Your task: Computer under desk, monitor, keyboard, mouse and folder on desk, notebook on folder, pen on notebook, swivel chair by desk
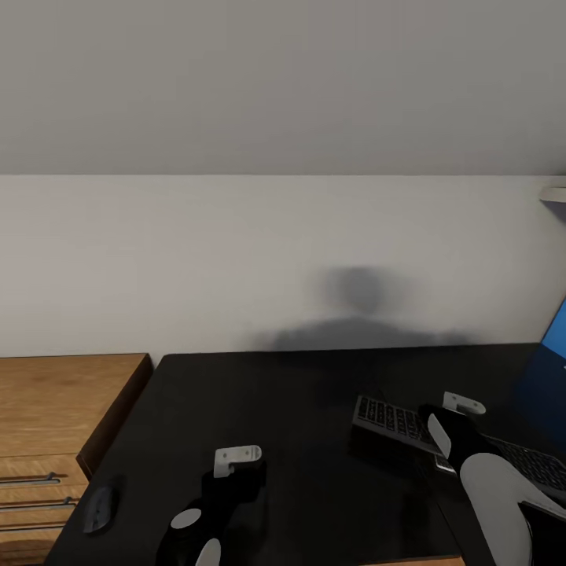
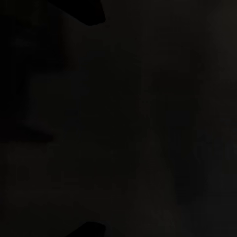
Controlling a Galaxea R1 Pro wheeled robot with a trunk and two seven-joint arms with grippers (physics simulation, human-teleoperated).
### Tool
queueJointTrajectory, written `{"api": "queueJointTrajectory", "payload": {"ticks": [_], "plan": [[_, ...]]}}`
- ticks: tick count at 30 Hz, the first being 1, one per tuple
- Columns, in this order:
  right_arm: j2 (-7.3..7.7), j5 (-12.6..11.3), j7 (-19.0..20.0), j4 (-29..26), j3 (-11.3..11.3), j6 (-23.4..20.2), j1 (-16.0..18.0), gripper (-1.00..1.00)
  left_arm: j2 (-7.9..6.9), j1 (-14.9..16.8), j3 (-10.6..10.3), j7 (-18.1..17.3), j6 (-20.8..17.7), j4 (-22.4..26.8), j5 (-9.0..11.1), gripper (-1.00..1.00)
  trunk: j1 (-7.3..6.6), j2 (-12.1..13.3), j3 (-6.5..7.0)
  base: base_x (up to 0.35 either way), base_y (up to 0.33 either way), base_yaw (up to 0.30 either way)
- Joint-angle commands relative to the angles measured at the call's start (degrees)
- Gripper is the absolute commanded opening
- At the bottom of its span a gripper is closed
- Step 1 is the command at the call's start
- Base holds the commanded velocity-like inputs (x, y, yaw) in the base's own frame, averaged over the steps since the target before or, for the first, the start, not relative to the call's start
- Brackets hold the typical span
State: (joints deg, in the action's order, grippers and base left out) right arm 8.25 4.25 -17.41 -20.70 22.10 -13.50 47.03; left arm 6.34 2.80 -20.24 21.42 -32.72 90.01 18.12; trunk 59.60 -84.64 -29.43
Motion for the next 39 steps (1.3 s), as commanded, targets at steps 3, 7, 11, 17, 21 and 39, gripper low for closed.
{"api": "queueJointTrajectory", "payload": {"ticks": [3, 7, 11, 17, 21, 39], "plan": [[-0.02, -0.12, 0.01, 0.55, 0.67, -0.51, -0.01, 1.0, -0.01, 0.05, -0.07, 0.55, -0.15, 0.07, 0.6, 1.0, 0.0, -0.03, -0.07, 0.0, 0.0, 0.0], [-0.04, -0.12, -0.05, 0.57, 0.67, -0.64, 0.02, 1.0, -0.08, 0.04, 0.0, 0.55, -0.15, 0.07, 0.62, 1.0, 0.0, -0.03, -0.07, 0.0, 0.0, 0.0], [-0.06, -0.09, -0.06, 0.57, 0.61, -0.65, 0.0, 1.0, -0.11, 0.06, 0.08, 0.55, -0.15, -0.03, 0.65, 1.0, 0.0, -0.03, -0.07, 0.0, 0.0, 0.0], [-0.09, -0.1, 0.02, 0.57, 0.58, -0.57, -0.01, 1.0, -0.23, 0.05, 0.19, 0.55, -0.15, -0.15, 0.61, 1.0, 0.0, -0.03, -0.07, -0.065, 0.041, 0.0], [-0.22, -0.11, 0.08, 0.57, 0.51, -0.42, 0.0, 1.0, -0.2, 0.07, 0.2, 0.55, -0.15, -0.18, 0.6, 1.0, 0.0, -0.03, -0.07, -0.129, 0.081, 0.0], [-0.87, -0.2, 0.44, 0.58, 0.49, 0.02, 0.0, 1.0, -0.19, 0.06, 0.11, 0.55, -0.15, -0.19, 0.6, 1.0, 0.0, -0.03, -0.07, -0.059, 0.034, 0.0]]}}
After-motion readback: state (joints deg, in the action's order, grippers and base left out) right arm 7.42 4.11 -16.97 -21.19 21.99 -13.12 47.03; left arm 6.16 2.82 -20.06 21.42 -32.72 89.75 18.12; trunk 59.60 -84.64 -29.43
